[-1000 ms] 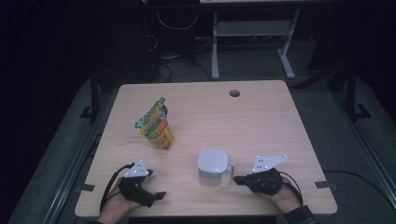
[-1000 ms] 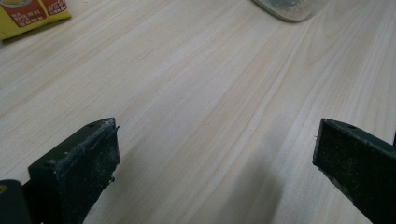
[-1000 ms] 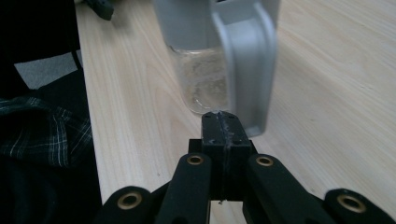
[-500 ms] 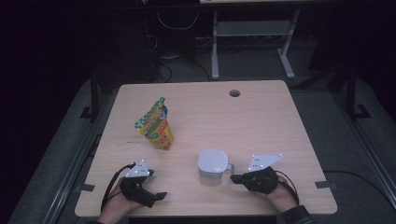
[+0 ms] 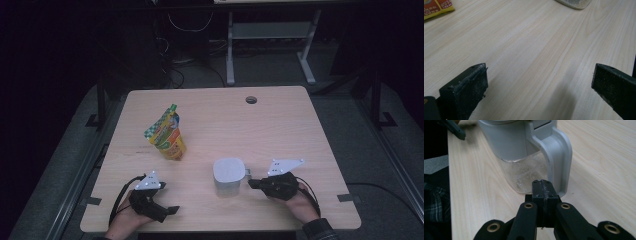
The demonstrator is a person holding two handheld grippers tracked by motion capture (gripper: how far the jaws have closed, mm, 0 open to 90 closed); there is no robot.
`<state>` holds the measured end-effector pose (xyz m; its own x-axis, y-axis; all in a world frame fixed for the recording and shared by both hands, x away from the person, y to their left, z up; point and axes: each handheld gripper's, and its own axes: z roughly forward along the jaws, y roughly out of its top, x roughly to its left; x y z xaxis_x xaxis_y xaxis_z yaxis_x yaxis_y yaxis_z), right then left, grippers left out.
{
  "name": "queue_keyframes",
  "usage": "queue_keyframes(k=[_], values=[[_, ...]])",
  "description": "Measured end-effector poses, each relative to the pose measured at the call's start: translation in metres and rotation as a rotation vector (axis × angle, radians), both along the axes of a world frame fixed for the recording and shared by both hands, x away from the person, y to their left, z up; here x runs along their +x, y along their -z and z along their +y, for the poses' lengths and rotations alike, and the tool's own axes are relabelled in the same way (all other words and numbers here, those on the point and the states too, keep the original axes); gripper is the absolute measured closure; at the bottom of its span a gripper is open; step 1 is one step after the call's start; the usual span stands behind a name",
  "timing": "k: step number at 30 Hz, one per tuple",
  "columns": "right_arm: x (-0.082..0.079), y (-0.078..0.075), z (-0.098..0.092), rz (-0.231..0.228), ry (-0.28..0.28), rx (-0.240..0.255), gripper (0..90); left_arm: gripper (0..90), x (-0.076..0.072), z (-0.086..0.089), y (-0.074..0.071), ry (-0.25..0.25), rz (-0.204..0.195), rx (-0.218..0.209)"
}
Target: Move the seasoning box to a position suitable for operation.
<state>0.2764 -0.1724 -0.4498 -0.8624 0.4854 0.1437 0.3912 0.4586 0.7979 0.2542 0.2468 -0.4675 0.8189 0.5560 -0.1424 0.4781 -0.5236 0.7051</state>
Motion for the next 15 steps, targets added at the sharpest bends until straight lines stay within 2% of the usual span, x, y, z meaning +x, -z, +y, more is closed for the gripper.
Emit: queue_keyframes(k=[15], values=[[0.022, 0.001, -0.003, -0.017, 0.061, 0.013, 89.8, 0.0, 0.000, -0.002, 0.001, 0.001, 0.005, -0.007]])
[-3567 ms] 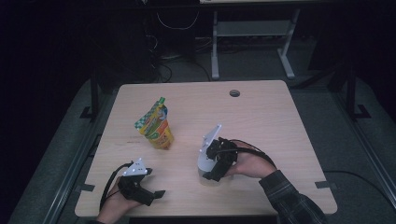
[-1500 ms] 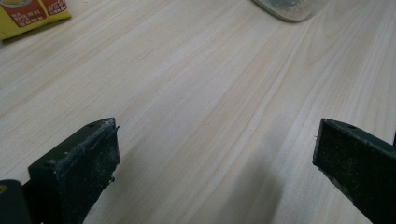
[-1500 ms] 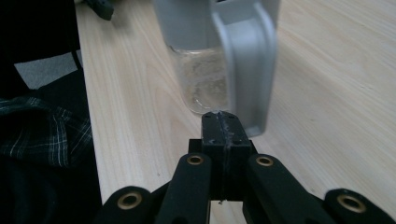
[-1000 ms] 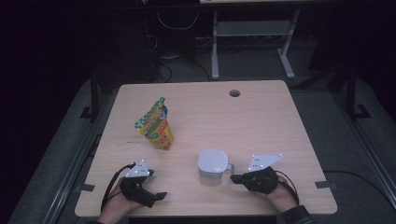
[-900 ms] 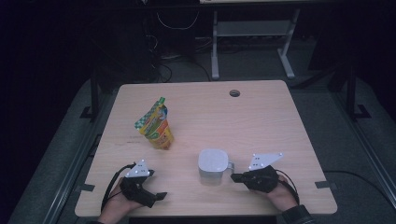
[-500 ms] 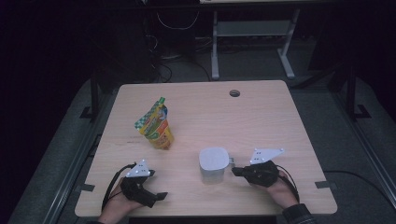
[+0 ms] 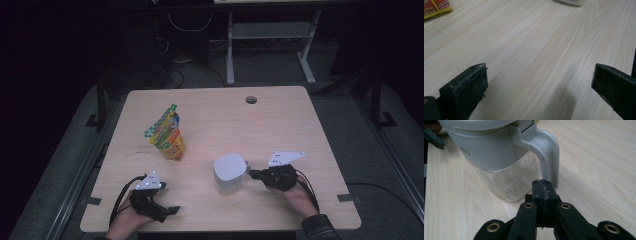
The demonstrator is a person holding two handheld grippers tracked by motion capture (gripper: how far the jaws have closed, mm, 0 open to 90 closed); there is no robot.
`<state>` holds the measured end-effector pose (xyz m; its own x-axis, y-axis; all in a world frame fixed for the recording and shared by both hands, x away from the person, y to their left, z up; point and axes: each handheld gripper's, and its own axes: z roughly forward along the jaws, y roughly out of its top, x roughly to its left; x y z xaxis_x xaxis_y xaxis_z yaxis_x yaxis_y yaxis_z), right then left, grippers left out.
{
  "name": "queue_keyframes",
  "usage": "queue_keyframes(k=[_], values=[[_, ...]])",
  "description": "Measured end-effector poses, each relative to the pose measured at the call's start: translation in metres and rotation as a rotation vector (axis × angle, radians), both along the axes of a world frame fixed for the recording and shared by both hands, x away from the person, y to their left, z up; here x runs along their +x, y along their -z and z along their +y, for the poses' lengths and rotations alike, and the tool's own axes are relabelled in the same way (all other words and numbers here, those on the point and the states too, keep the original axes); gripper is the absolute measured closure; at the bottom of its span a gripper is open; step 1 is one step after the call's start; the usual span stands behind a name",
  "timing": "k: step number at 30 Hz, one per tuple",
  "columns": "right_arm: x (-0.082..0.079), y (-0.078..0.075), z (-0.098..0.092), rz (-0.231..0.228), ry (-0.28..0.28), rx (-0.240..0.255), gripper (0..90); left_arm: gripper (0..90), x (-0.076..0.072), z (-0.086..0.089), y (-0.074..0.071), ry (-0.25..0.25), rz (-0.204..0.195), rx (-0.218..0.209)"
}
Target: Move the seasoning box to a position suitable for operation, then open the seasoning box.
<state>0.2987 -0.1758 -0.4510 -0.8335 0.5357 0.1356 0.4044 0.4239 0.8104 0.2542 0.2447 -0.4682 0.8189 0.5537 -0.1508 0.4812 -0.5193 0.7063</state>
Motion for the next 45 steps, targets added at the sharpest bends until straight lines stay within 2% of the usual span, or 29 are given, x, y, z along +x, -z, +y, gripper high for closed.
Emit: queue_keyframes(k=[7, 14, 17, 21, 24, 27, 33, 37, 45], values=[[-0.003, -0.002, -0.003, -0.011, 0.003, -0.001, 89.8, 0.0, 0.000, -0.001, -0.001, 0.005, -0.003, -0.001], [-0.010, -0.005, -0.018, -0.014, 0.039, 0.007, 89.7, 0.0, 0.000, -0.001, -0.003, 0.005, -0.006, -0.002], [-0.011, -0.004, -0.023, -0.017, 0.048, 0.004, 89.6, 0.0, 0.000, -0.002, -0.005, 0.013, -0.021, 0.000], [-0.011, -0.003, -0.031, -0.011, 0.078, 0.011, 87.2, 0.0, 0.001, -0.005, -0.008, 0.012, -0.024, -0.015], [-0.009, -0.002, -0.035, -0.018, 0.104, 0.010, 77.8, 0.0, 0.001, -0.008, -0.010, 0.015, -0.027, -0.021], [-0.010, 0.000, -0.039, -0.027, 0.143, -0.001, 55.7, 0.0, 0.002, -0.011, -0.013, 0.022, -0.039, -0.020], [-0.012, 0.009, -0.040, 0.008, 0.162, -0.031, 32.2, 0.0, 0.006, -0.021, -0.019, 0.028, -0.052, -0.037], [-0.014, 0.013, -0.039, 0.003, 0.179, -0.049, 23.7, 0.0, 0.009, -0.029, -0.023, 0.033, -0.062, -0.049], [-0.020, 0.014, -0.041, 0.003, 0.186, -0.048, 19.5, 0.0, 0.017, -0.049, -0.031, 0.077, -0.107, -0.060]])
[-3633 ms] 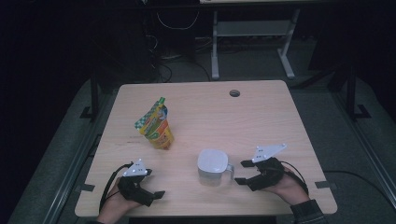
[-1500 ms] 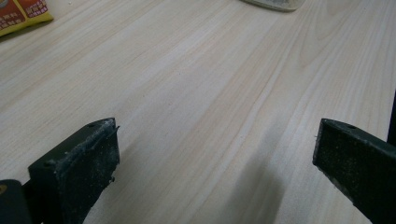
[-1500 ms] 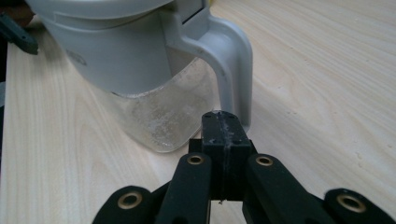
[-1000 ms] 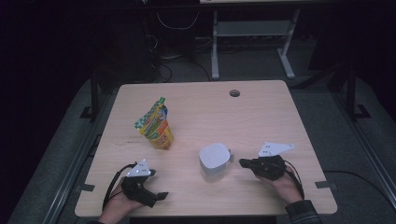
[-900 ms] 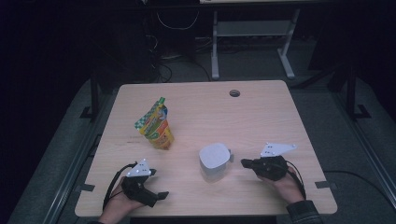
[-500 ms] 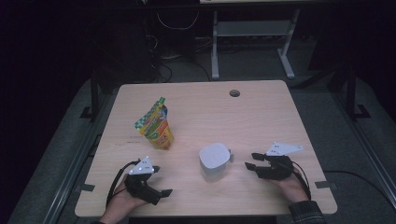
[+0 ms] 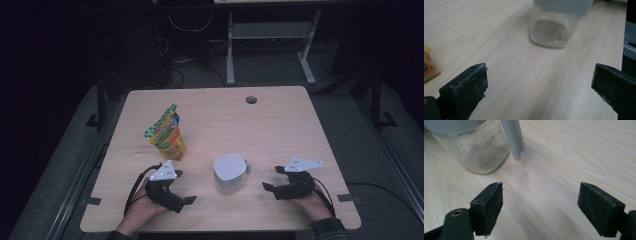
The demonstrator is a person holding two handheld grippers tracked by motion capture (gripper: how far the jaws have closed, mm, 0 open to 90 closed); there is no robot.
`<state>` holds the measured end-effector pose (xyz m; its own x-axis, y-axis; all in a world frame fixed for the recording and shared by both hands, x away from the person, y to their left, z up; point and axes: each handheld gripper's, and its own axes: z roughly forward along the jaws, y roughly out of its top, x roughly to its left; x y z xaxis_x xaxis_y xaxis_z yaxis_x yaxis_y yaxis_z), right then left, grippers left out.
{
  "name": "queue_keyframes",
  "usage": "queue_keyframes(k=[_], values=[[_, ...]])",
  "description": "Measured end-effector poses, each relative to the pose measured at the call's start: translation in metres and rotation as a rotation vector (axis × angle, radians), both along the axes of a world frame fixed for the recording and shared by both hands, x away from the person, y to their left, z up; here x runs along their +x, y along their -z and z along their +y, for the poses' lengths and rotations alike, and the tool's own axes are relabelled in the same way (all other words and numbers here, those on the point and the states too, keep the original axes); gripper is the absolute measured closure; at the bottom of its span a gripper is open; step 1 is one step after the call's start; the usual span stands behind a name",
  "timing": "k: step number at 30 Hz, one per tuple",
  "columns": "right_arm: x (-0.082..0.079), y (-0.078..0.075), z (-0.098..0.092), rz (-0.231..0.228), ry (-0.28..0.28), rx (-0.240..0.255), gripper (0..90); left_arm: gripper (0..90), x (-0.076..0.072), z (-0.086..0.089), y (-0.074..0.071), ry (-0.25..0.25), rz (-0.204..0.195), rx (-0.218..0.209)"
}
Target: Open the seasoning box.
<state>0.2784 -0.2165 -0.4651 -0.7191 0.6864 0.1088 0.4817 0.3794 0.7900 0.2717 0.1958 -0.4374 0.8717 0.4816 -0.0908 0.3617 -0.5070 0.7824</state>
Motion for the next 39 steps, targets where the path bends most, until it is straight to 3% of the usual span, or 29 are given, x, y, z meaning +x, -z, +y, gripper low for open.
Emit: queue_keyframes(k=[7, 22, 39], values=[[0.000, 0.000, -0.004, -0.016, 0.028, 0.026, 17.7, 0.0, 0.006, -0.012, -0.005, 0.018, 0.000, -0.010], [0.006, 0.003, 0.000, -0.022, 0.020, 0.029, 17.6, 0.0, 0.016, -0.034, -0.018, 0.060, -0.021, -0.053], [0.007, 0.001, -0.002, -0.033, 0.032, 0.045, 17.5, 0.0, 0.022, -0.063, -0.016, 0.134, -0.030, -0.040]])
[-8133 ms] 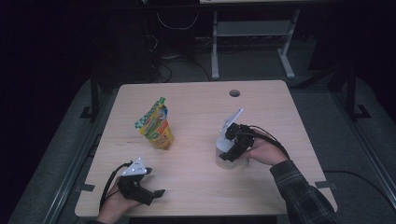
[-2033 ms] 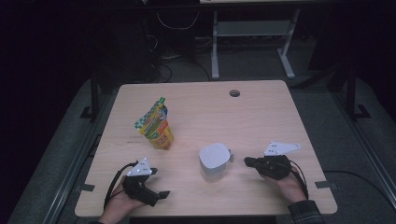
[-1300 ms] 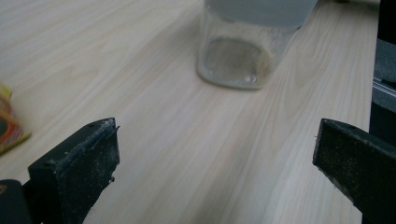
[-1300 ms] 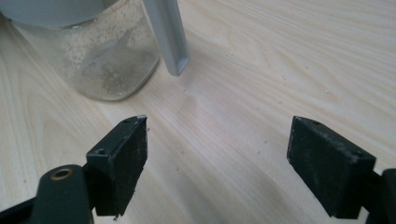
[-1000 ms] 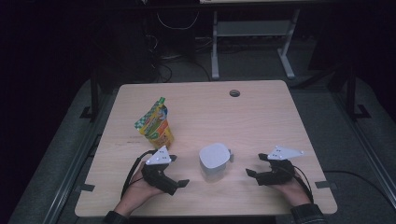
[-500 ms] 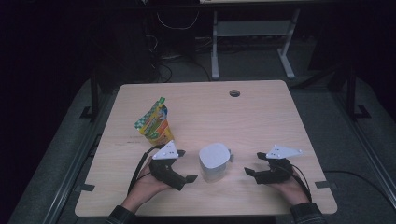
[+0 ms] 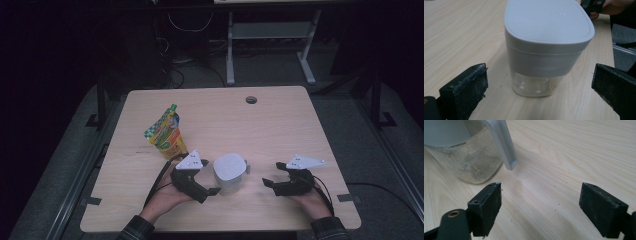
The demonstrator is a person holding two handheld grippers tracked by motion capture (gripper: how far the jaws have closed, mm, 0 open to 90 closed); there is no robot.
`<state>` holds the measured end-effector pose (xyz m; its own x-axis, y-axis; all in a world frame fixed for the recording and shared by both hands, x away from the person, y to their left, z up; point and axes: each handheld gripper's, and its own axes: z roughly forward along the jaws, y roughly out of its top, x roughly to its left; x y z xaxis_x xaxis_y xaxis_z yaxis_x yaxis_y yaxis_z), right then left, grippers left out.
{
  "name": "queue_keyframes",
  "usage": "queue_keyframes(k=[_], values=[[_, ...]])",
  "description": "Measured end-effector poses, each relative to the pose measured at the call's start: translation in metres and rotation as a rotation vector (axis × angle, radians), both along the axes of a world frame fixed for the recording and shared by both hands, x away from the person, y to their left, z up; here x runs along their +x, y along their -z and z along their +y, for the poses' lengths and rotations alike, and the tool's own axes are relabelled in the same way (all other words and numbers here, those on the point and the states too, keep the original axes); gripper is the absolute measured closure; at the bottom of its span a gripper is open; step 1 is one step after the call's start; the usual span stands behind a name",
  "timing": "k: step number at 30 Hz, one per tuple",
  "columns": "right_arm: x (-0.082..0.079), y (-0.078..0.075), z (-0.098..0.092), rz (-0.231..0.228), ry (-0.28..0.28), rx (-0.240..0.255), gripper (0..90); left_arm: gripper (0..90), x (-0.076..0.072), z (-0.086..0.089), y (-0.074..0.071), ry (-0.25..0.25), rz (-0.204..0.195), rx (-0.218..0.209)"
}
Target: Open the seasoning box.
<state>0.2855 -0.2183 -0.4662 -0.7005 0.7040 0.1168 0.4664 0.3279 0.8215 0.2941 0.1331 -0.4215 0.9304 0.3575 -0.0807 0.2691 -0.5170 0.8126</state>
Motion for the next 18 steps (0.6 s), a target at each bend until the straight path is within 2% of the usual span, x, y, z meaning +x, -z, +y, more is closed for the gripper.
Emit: queue_keyframes(k=[6, 10, 12, 18], values=[[0.0006, -0.0004, 0.0036, 0.004, 0.008, 0.009, 17.5, 0.0, 0.0012, -0.0030, -0.0008, 0.007, -0.007, -0.001], [0.0011, 0.0008, 0.0048, 0.002, -0.001, -0.002, 17.6, 0.0, 0.0049, -0.0039, 0.0006, 0.006, -0.008, -0.005], [0.0012, 0.0005, 0.0047, 0.002, -0.002, 0.003, 17.6, 4.1, 0.0058, -0.0039, 0.0006, 0.012, -0.005, -0.016], [0.0016, 0.0008, 0.0045, 0.002, -0.007, 0.004, 17.6, 7.5, 0.0085, -0.0076, 0.0010, 0.022, 0.009, -0.027]])
